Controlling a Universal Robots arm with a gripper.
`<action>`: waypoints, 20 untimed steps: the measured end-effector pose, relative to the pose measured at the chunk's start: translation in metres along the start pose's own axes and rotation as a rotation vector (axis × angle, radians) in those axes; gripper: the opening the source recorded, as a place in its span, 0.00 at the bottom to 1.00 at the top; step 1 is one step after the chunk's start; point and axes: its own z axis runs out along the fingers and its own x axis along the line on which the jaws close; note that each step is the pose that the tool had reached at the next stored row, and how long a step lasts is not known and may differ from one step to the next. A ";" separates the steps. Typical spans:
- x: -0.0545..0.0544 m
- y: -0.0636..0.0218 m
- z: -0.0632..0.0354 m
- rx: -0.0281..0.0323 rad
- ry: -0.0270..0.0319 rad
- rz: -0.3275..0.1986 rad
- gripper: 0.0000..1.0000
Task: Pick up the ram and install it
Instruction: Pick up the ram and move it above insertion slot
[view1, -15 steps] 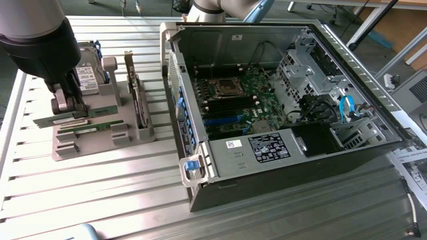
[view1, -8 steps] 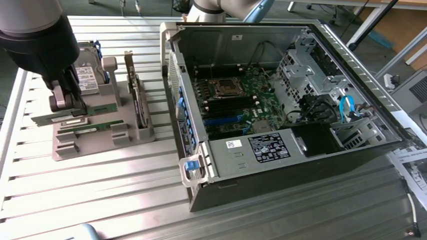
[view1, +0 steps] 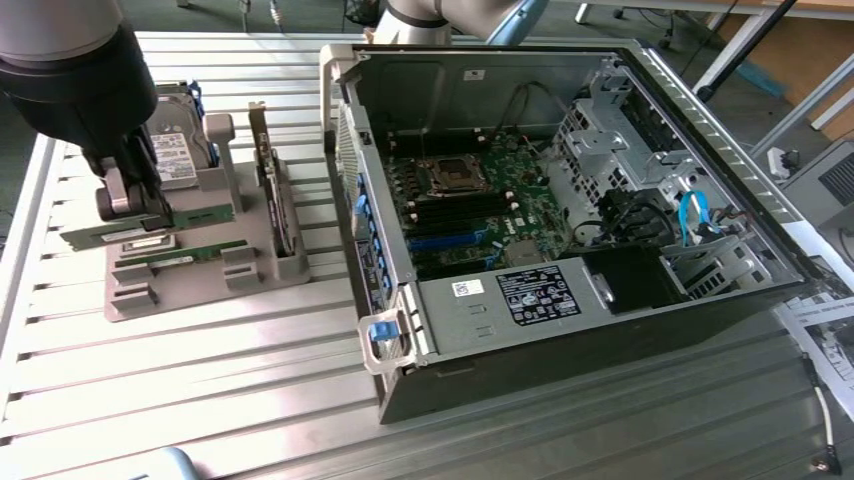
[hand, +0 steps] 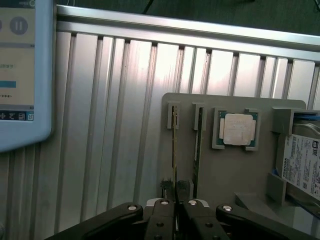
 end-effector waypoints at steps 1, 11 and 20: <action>0.000 0.0000 -0.0002 0.0001 0.0000 0.000 0.13; 0.000 -0.0001 -0.0026 0.0000 0.0000 0.000 0.13; 0.000 -0.0001 -0.0041 -0.0001 0.0000 0.000 0.13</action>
